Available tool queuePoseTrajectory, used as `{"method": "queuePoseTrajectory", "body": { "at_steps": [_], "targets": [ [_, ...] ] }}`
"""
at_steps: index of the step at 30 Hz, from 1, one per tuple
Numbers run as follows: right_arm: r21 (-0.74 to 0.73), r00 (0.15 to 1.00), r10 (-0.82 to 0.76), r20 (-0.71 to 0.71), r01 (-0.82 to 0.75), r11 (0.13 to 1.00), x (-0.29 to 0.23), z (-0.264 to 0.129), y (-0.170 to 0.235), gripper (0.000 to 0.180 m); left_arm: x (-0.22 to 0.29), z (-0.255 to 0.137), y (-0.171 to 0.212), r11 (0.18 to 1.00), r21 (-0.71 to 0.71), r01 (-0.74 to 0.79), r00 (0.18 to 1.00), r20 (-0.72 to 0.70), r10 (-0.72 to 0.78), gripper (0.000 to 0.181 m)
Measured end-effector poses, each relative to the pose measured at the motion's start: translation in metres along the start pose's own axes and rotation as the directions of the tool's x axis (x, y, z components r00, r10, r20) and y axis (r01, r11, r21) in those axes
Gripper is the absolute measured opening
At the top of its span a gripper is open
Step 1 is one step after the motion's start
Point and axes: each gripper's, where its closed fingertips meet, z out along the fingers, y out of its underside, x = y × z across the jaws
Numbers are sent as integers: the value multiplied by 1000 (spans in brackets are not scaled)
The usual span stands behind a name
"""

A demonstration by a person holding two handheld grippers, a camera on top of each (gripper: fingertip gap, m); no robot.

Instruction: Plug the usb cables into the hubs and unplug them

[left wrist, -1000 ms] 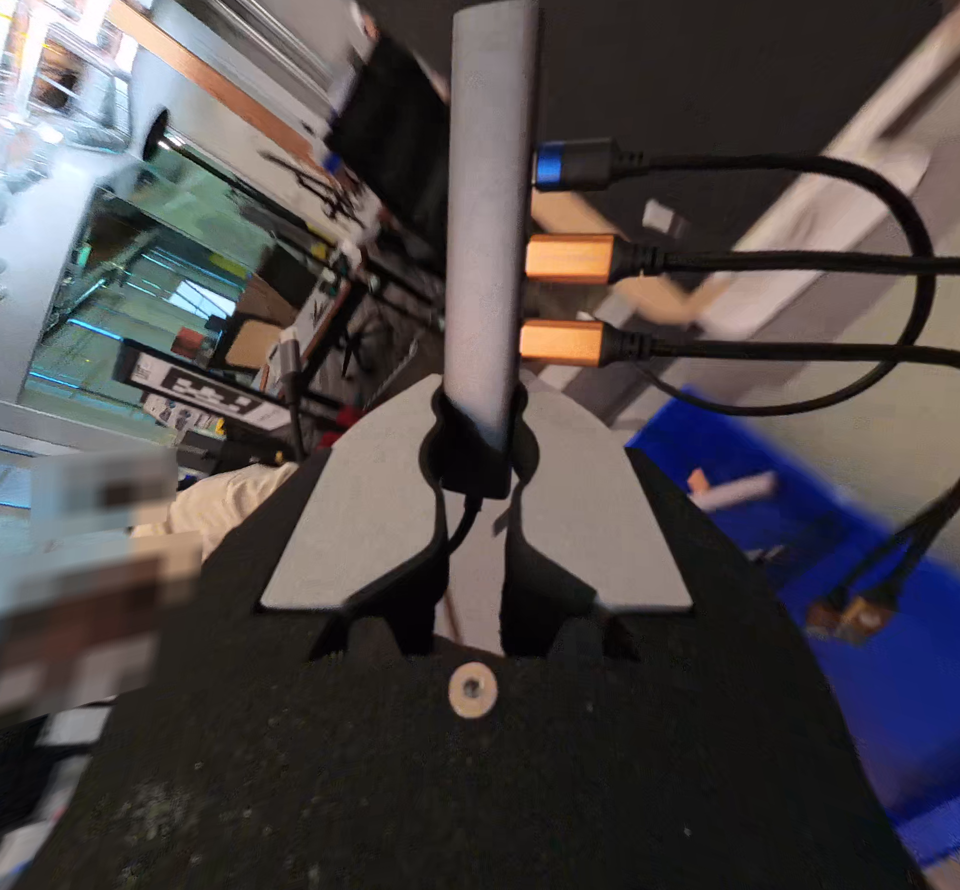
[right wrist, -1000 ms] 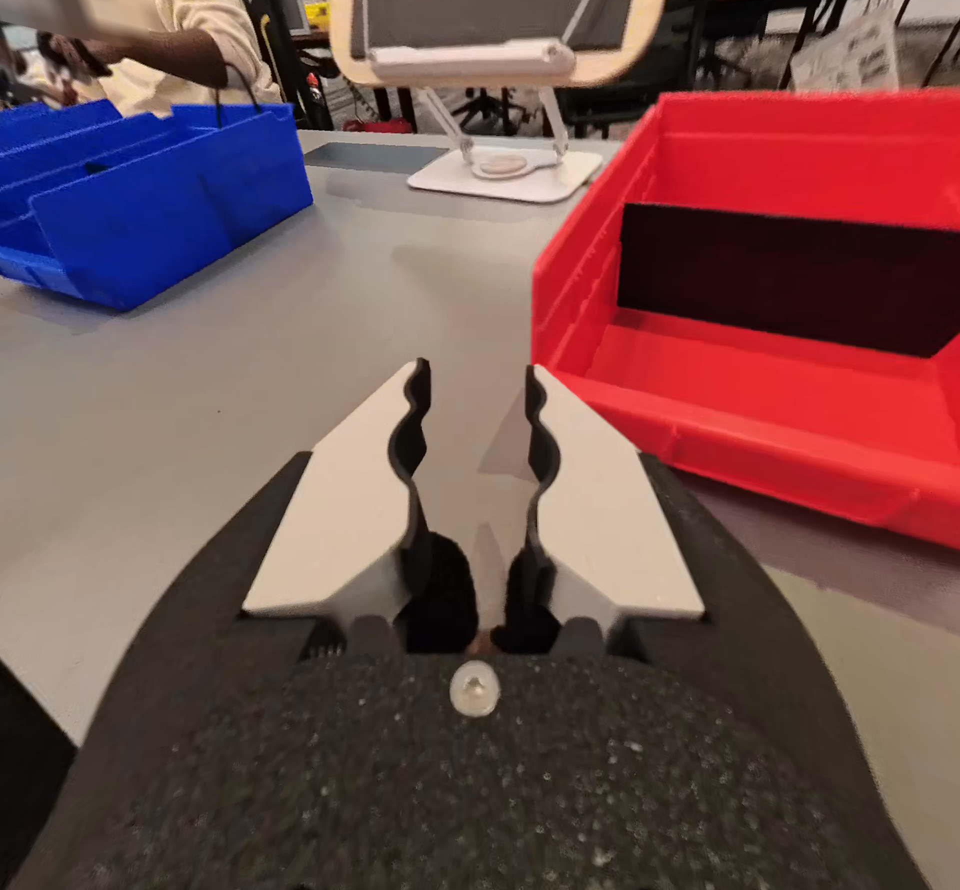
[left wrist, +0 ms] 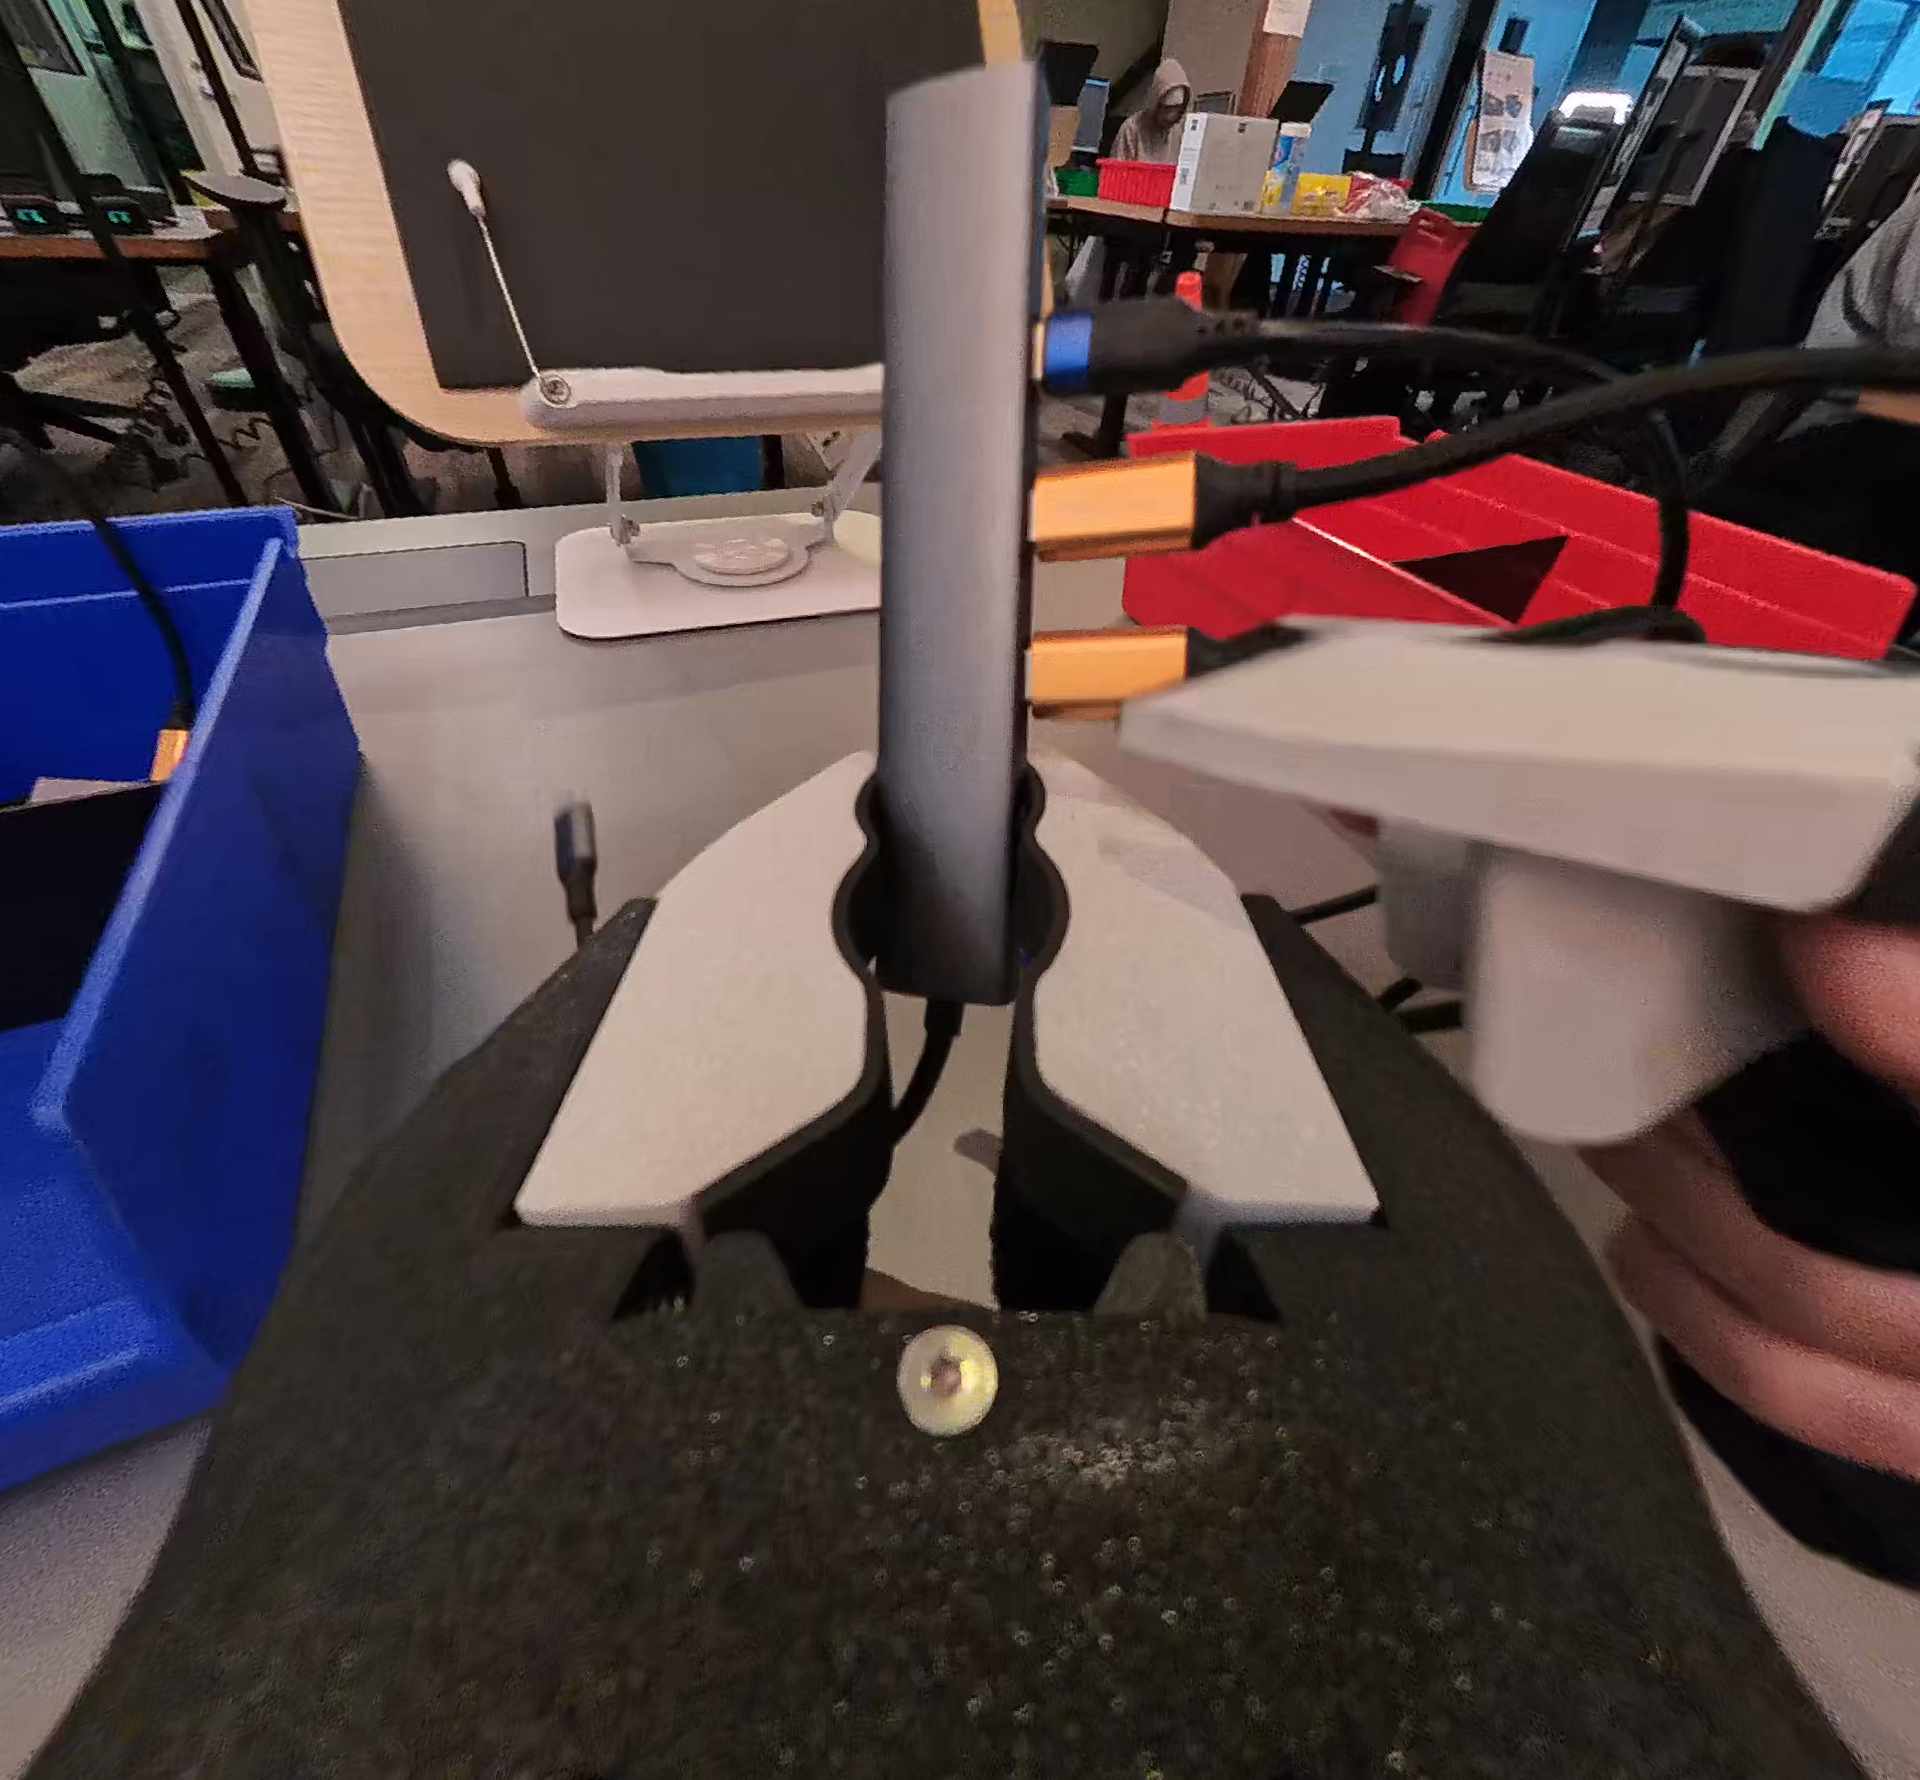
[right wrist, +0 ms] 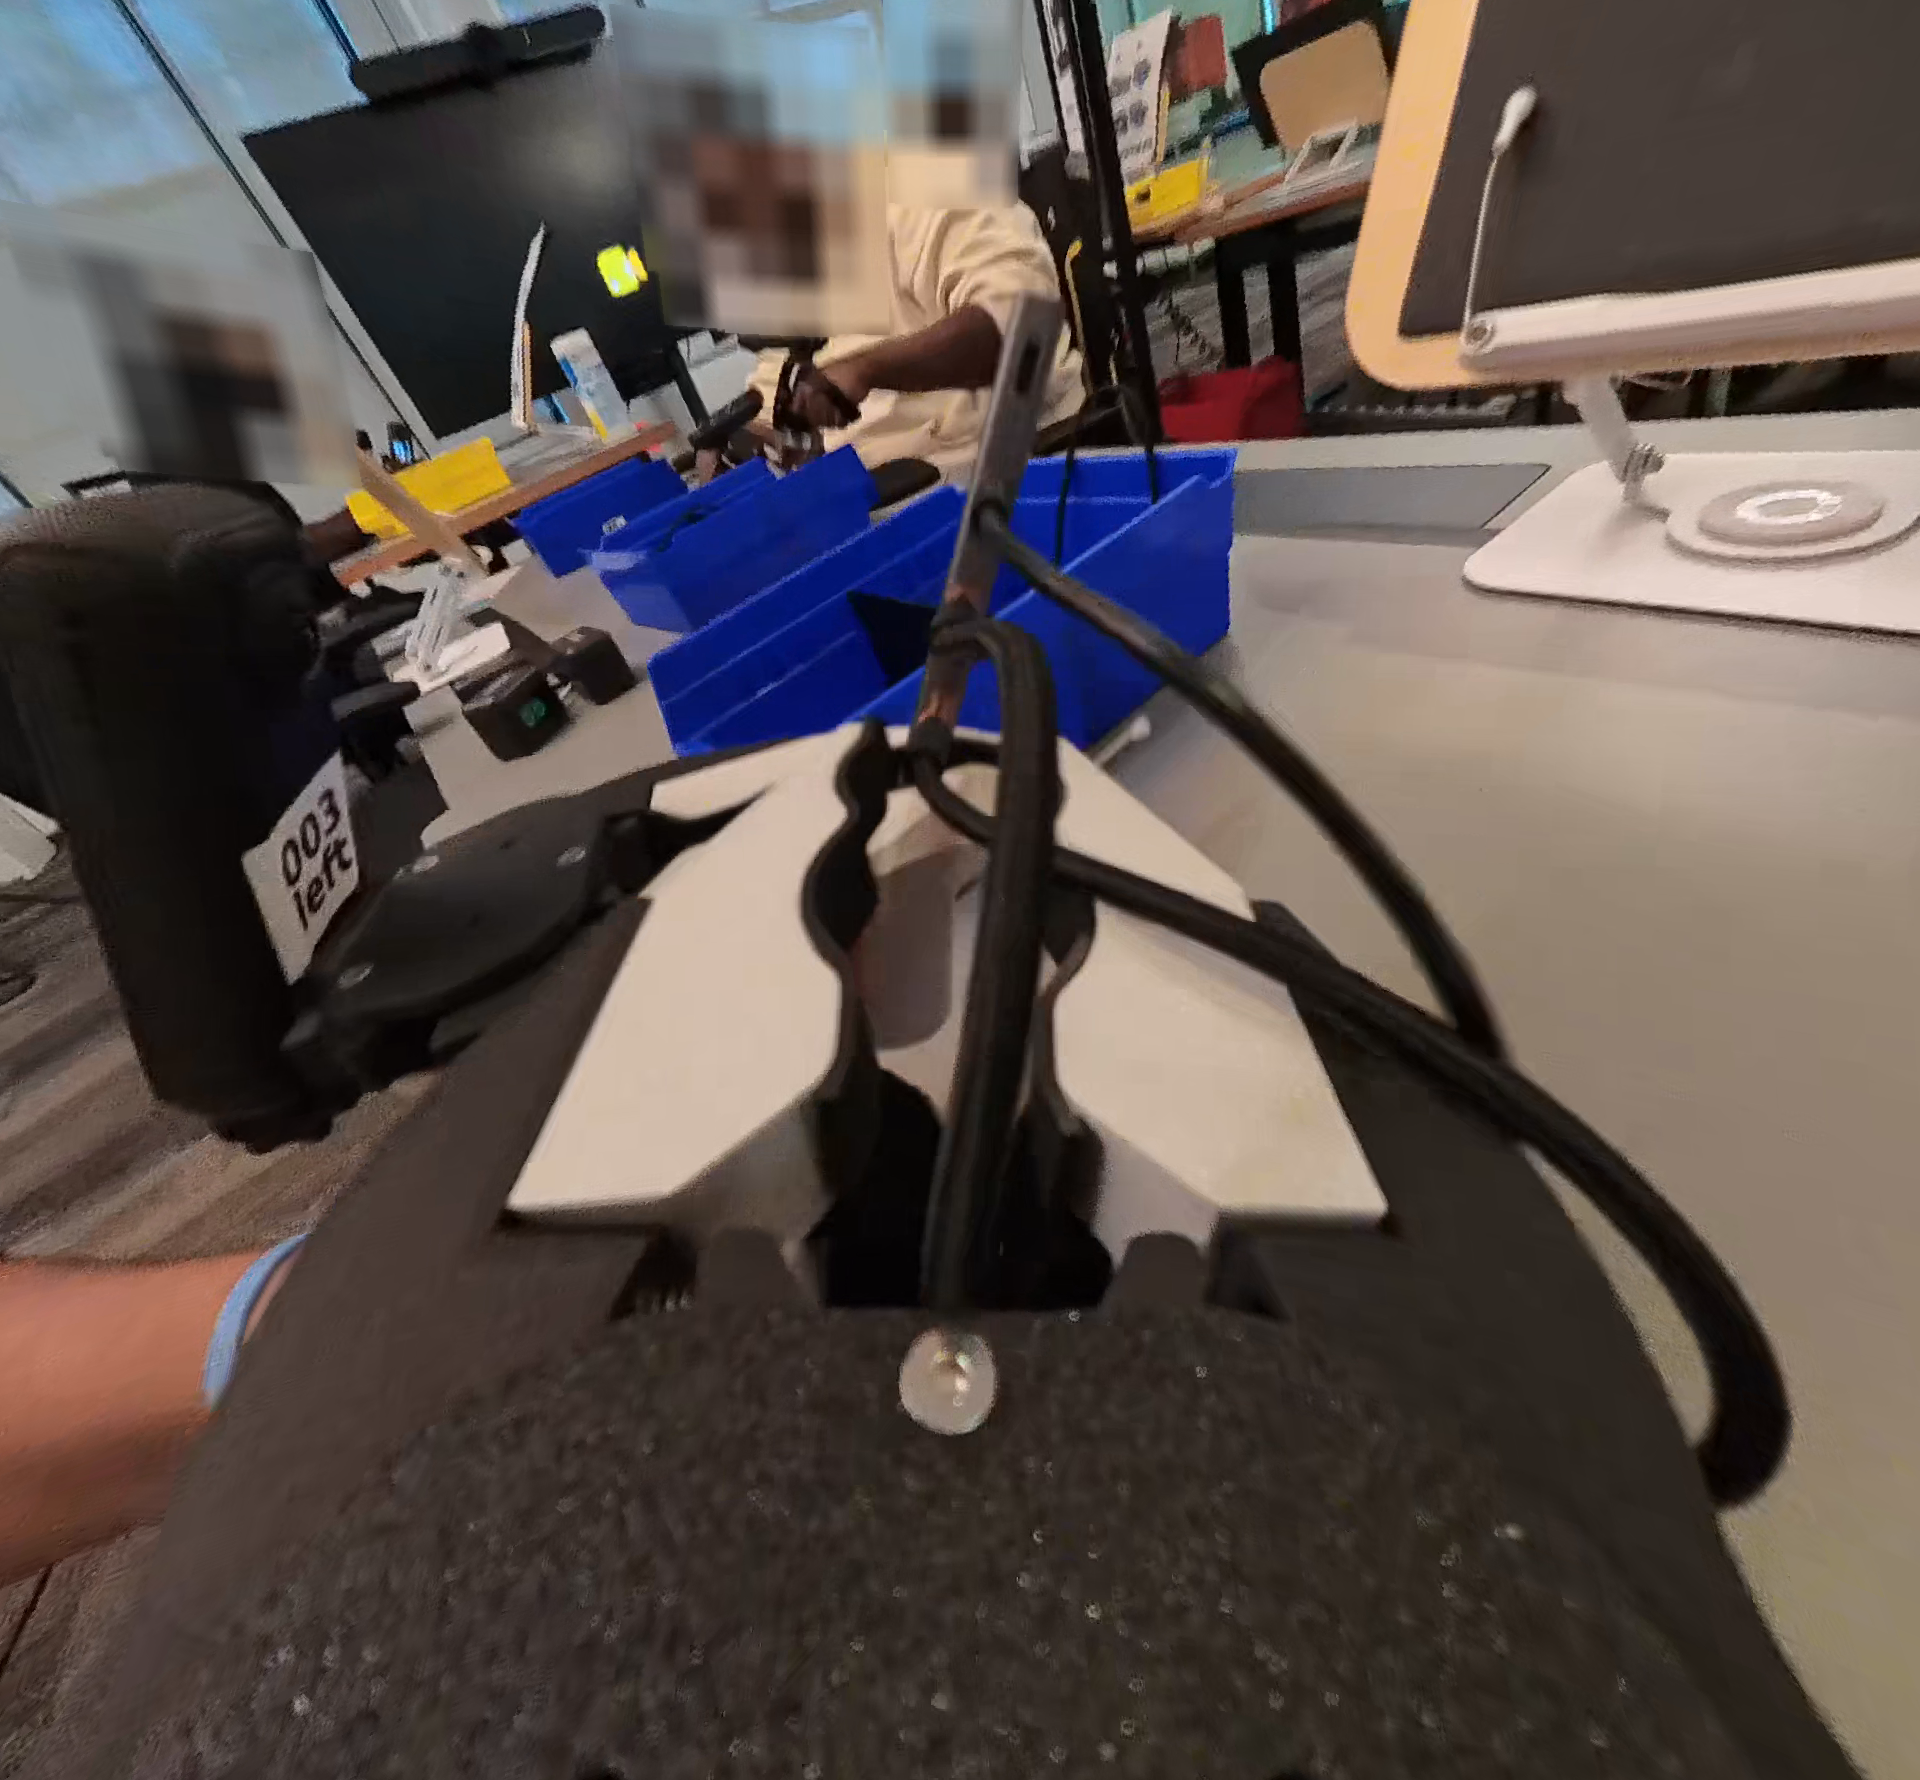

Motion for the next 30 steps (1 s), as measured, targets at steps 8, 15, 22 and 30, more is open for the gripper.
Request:
{"method": "queuePoseTrajectory", "body": {
  "at_steps": [8, 15, 22, 30],
  "targets": [
    [-86, 999, -48, -8, 47, 995, 14, 5, 19, 11, 0, 12, 24, 998, -56, -31, 999, 14, 32, 20],
    [-123, 997, -74, -20, 71, 990, 27, 3, 25, 6, 7, 20, 36, 996, -85, -16, 999, -40, 13, 21],
    [-197, 885, -464, 39, 462, 865, 24, -9, 26, 6, 34, 27, 35, 991, -134, 5, 965, -259, -40, 27],
    [-170, 946, -325, -18, 317, 933, 29, -7, 29, 5, 27, 26, 38, 978, -203, 43, 958, -268, -98, 20]
  ]
}}
